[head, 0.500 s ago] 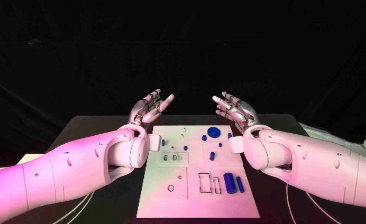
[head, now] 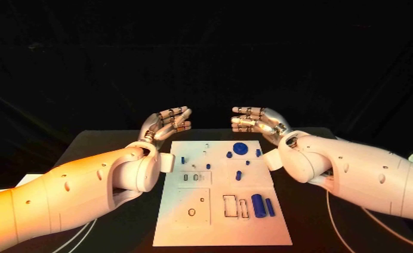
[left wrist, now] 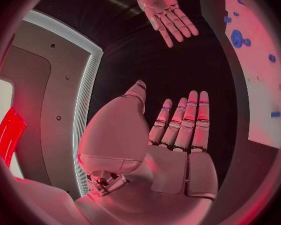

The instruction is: Assemble the parts on the task board

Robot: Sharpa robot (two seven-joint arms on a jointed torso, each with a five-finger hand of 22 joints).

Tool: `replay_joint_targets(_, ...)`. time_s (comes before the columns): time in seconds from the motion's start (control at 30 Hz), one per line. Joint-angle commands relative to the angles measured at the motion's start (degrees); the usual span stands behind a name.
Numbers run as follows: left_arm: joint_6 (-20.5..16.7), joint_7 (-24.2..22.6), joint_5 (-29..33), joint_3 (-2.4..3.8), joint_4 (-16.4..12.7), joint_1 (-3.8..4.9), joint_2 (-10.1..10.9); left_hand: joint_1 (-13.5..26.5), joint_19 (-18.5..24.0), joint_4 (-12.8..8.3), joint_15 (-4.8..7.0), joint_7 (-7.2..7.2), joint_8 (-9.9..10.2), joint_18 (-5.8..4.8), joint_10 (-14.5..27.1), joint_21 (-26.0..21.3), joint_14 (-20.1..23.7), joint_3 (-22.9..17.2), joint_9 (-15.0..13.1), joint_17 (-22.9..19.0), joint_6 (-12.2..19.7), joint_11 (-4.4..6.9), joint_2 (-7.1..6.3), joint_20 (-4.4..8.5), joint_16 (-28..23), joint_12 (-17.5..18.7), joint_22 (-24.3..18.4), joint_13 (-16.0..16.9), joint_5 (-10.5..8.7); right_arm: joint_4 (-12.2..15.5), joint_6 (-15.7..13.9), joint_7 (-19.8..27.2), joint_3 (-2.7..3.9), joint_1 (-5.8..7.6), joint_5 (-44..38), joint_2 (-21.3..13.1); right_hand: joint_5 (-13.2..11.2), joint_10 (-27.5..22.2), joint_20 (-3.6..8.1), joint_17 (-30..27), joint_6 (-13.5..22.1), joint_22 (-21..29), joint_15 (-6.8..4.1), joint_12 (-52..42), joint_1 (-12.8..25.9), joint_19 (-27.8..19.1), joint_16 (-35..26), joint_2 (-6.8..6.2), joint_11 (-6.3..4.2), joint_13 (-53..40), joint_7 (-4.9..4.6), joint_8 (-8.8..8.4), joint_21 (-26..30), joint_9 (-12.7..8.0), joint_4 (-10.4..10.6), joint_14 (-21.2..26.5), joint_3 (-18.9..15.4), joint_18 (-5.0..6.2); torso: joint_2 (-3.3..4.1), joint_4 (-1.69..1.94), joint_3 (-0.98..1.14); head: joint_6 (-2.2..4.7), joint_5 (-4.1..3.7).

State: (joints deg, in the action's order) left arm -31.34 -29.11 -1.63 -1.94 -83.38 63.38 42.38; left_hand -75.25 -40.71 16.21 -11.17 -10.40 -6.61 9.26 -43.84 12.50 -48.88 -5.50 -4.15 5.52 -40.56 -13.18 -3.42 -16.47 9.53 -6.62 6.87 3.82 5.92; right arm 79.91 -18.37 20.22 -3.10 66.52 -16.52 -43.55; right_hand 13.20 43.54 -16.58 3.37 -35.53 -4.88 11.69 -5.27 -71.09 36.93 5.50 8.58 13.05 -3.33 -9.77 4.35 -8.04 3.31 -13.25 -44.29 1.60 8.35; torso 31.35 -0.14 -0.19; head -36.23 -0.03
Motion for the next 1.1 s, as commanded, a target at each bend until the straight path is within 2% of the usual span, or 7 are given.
replay_joint_targets(0.03,3.0,-1.5,-1.0,0.18,-0.6,0.11,0.7,-0.2,-2.9,-0.6,0.9,-4.35,-0.4,1.01,-4.9,1.2,-3.0,0.3,-0.1,0.1,-4.6,0.8,0.66,0.16,0.6,-0.5,0.3,0.0,-0.28,-0.2,-2.4,0.3,0.11,0.54,-13.0,-0.7,-0.2,12.1,0.29,0.4,-15.5,-0.8,-2.27,-0.9,-2.8,7.4,1.8,-0.53,-2.01,-0.2,-4.05,1.02,-3.2,0.5,-3.3,-11.7,1.8,2.24,1.61,0.22,-0.19,0.27,-0.56)
replay_joint_targets(0.1,3.1,-1.4,-1.2,0.29,-1.3,0.21,1.4,-0.3,-5.9,-1.0,1.79,-3.71,-1.0,1.25,-7.9,2.5,-6.1,0.7,-0.2,0.5,-8.8,1.58,1.11,0.75,1.3,-1.0,0.7,0.1,-0.31,-0.3,-2.8,0.0,0.18,0.97,-14.9,-1.1,-0.2,13.3,0.57,0.4,-16.5,-0.9,-2.69,-0.6,-2.9,8.3,1.9,-0.74,-2.32,-0.2,-3.76,0.67,-3.7,0.5,-3.3,-13.1,2.4,2.29,2.08,0.31,-0.21,0.44,-0.71)
replay_joint_targets(0.17,3.1,-1.2,-1.3,0.4,-2.0,0.28,2.1,-0.5,-8.3,-1.3,2.6,-3.18,-0.9,1.38,-10.1,3.5,-8.9,1.1,-0.1,1.1,-10.4,2.26,1.45,1.48,1.9,-1.2,1.0,0.1,-0.34,-0.3,-3.1,-0.4,0.23,1.41,-16.7,-1.4,-0.2,14.6,1.0,0.4,-17.7,-1.0,-3.18,-0.4,-3.0,9.5,2.0,-1.03,-2.68,-0.2,-3.47,0.38,-4.3,0.5,-3.3,-14.8,3.1,2.32,2.54,0.38,-0.2,0.58,-0.7)
replay_joint_targets(0.47,4.1,0.2,-1.4,0.83,-7.0,0.53,5.8,-1.2,-13.6,-2.8,4.6,-2.04,-0.4,1.3,-15.6,5.5,-15.5,2.5,0.2,4.2,-14.6,3.77,2.38,3.47,2.6,-0.6,1.5,0.4,-0.36,-0.6,-2.8,-5.2,0.8,3.12,-28.3,-2.3,-0.1,18.8,3.54,0.8,-20.6,-2.0,-5.41,1.1,-3.1,15.0,2.5,-2.83,-4.06,-0.3,-2.57,-0.6,-7.9,0.4,-3.4,-21.9,7.0,2.3,4.99,0.56,-0.29,1.54,-1.11)
replay_joint_targets(0.67,5.2,1.0,-1.4,1.22,-10.4,0.61,7.5,-1.7,-14.8,-3.6,5.04,-1.79,-0.1,1.28,-17.0,6.0,-16.9,2.8,0.2,5.5,-15.7,4.11,2.7,3.94,2.6,-0.2,1.6,0.5,-0.35,-0.8,-0.6,-12.5,1.17,4.37,-44.7,-2.3,-0.4,20.4,6.0,1.9,-22.0,-4.3,-7.34,1.4,-3.6,20.1,4.3,-4.82,-4.98,-0.3,-1.96,-0.39,-12.8,0.5,-3.3,-28.1,8.3,2.25,6.61,0.8,-0.46,2.22,-1.54)
replay_joint_targets(0.87,6.2,1.7,-1.4,1.42,-13.7,0.75,8.5,-1.9,-15.8,-4.0,5.28,-1.69,0.2,1.27,-17.5,6.5,-17.5,3.0,0.2,6.3,-16.0,4.25,2.85,4.22,2.7,0.2,1.8,0.6,-0.34,-0.4,3.7,-20.4,1.48,5.26,-62.8,-1.7,-1.8,23.3,9.41,5.2,-24.2,-9.2,-10.31,1.3,-3.5,26.7,9.0,-6.67,-6.87,-0.4,-0.3,-0.15,-21.8,0.6,-2.9,-37.6,7.6,2.12,8.27,1.18,-0.6,2.67,-2.13)
replay_joint_targets(1.1,6.6,2.2,-1.4,1.79,-16.9,0.97,9.3,-1.9,-15.9,-4.3,5.13,-1.75,0.5,1.17,-17.4,6.5,-16.9,3.2,0.2,6.5,-16.0,4.16,2.88,4.21,2.2,0.6,1.8,0.5,-0.33,0.0,7.4,-25.0,1.55,6.19,-75.4,-0.7,-2.1,23.8,11.22,11.9,-24.9,-14.8,-11.92,1.6,-2.4,28.4,17.1,-7.59,-8.03,-0.3,0.97,-0.62,-30.9,0.5,-2.3,-41.9,8.3,1.98,9.95,1.56,-0.85,3.29,-2.88)
